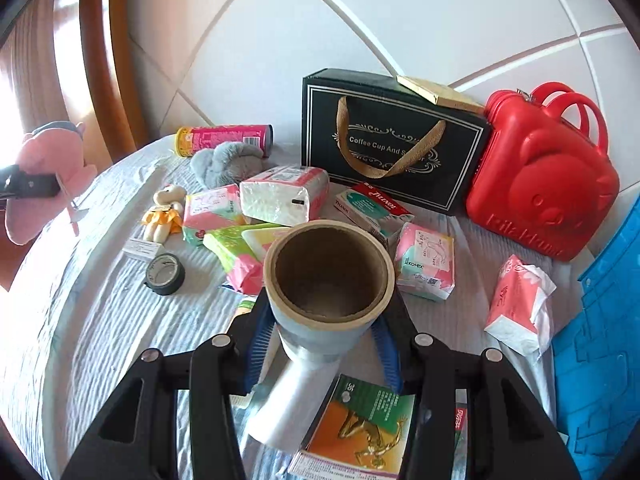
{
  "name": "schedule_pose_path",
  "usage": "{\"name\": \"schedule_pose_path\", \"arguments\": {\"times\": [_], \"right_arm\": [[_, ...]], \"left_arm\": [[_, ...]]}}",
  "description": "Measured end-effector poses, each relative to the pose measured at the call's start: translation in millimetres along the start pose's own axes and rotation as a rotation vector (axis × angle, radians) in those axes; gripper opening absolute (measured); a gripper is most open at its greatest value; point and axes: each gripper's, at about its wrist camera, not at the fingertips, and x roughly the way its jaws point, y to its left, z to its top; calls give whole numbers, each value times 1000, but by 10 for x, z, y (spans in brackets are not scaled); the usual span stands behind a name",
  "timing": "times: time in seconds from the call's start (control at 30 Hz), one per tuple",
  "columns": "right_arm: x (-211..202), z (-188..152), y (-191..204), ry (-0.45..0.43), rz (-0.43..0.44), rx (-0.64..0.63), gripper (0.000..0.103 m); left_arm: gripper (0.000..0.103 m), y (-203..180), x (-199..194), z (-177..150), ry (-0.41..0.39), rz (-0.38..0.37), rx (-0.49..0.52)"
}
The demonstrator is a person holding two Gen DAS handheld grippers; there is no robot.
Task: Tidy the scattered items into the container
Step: 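Lift the pig plush and tape roll and carry both toward the blue bin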
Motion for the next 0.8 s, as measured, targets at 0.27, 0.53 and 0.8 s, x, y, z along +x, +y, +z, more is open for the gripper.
{"name": "schedule_pose_path", "arguments": {"times": [0.27, 0.53, 0.8], "right_arm": [[-855, 40, 195, -16, 14, 16, 46], [-1754, -62, 240, -70, 35, 20, 46], [-2428, -196, 92, -116, 86, -3, 46]], "left_arm": [[64, 58, -684, -117, -23, -44, 17], [64, 27, -1345, -346, -60, -91, 61], [64, -241, -1906, -557, -133, -98, 108]]}}
